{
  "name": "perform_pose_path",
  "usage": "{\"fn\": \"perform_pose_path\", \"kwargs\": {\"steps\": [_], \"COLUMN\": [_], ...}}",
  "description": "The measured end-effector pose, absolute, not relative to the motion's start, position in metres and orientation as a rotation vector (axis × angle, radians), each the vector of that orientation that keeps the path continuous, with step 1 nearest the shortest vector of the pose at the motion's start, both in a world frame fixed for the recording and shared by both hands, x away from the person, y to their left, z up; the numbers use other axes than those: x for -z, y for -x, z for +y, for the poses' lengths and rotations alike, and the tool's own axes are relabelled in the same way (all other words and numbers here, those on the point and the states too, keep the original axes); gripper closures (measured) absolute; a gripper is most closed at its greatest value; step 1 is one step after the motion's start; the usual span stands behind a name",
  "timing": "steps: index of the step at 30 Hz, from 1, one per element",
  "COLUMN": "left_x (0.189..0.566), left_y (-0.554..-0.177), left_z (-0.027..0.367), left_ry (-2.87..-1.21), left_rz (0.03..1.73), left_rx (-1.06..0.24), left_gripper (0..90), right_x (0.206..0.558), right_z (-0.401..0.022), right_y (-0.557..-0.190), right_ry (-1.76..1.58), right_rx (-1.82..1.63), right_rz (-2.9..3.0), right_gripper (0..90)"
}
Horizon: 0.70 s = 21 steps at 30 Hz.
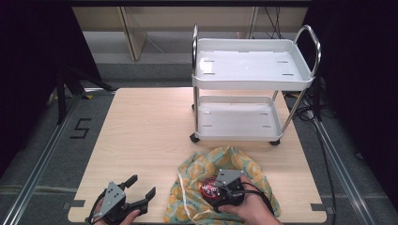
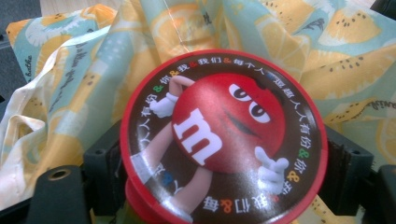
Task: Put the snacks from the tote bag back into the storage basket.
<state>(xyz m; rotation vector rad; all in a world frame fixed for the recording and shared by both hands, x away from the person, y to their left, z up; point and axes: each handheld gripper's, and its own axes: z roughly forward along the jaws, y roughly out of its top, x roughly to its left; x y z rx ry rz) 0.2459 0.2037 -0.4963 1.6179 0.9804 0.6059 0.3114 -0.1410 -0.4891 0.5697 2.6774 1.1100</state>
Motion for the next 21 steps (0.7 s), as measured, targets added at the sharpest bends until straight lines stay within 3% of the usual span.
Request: {"fn": "perform_pose_path", "kwargs": {"steps": [2,21], "left_x": [0.496,0.496], "left_y": [-0.246,-0.246], "left_z": [0.204,0.204], "left_ry": [-1.617,-1.632], "left_rz": [0.979,0.974], "left_rx": [-0.605,-0.611], "left_gripper": [20.3,20.3], "right_x": [0.49,0.476], "right_z": [-0.141,-0.145], "right_y": [-0.311,-0.305], "right_ry": [-0.564,-0.584], "right_rx": [-1.126,-1.139], "right_rz": [2.675,2.632], "right_gripper": [25.5,26.2]}}
